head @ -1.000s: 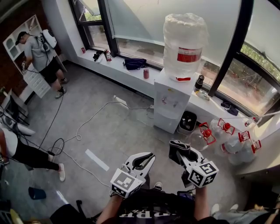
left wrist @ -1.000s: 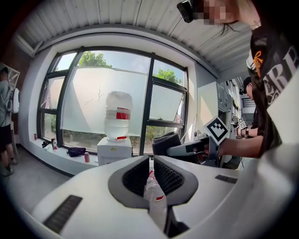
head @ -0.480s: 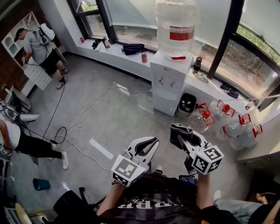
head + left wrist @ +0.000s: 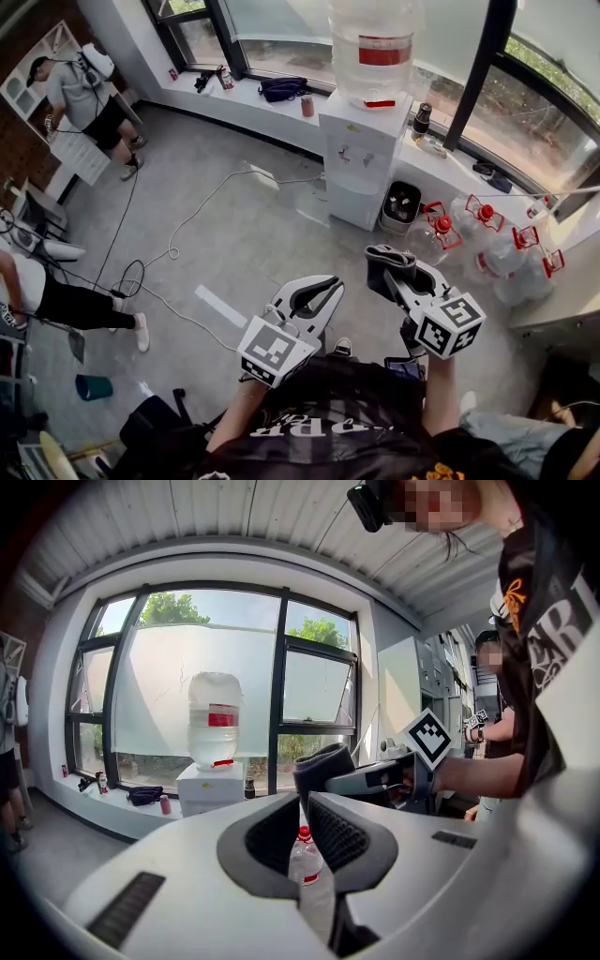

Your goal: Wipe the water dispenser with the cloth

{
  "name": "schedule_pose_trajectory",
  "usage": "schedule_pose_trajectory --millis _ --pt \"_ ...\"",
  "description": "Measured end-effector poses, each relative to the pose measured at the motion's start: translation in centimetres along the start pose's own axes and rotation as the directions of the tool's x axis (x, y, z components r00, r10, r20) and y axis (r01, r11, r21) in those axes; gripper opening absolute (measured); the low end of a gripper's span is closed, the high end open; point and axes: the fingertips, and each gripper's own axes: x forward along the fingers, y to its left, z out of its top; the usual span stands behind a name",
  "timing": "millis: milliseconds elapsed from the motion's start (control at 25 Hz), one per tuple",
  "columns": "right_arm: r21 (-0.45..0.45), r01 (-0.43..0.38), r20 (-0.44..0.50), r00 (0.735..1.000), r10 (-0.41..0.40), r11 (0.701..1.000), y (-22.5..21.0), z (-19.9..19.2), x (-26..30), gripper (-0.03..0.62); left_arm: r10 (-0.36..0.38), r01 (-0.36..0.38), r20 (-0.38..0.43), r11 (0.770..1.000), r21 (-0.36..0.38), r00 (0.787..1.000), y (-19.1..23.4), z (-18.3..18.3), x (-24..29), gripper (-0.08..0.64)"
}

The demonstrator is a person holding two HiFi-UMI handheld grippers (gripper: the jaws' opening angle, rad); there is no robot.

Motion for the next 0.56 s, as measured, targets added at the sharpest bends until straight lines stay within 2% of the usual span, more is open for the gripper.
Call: schedule_pose_trajectory --millis 560 --pt "-0.032 0.014 -0.034 0.999 -0.015 0.999 0.6 -1.1 0.4 0.11 0.0 0.0 0.007 1.0 -0.005 1.0 0.5 -1.0 -1.0 0.042"
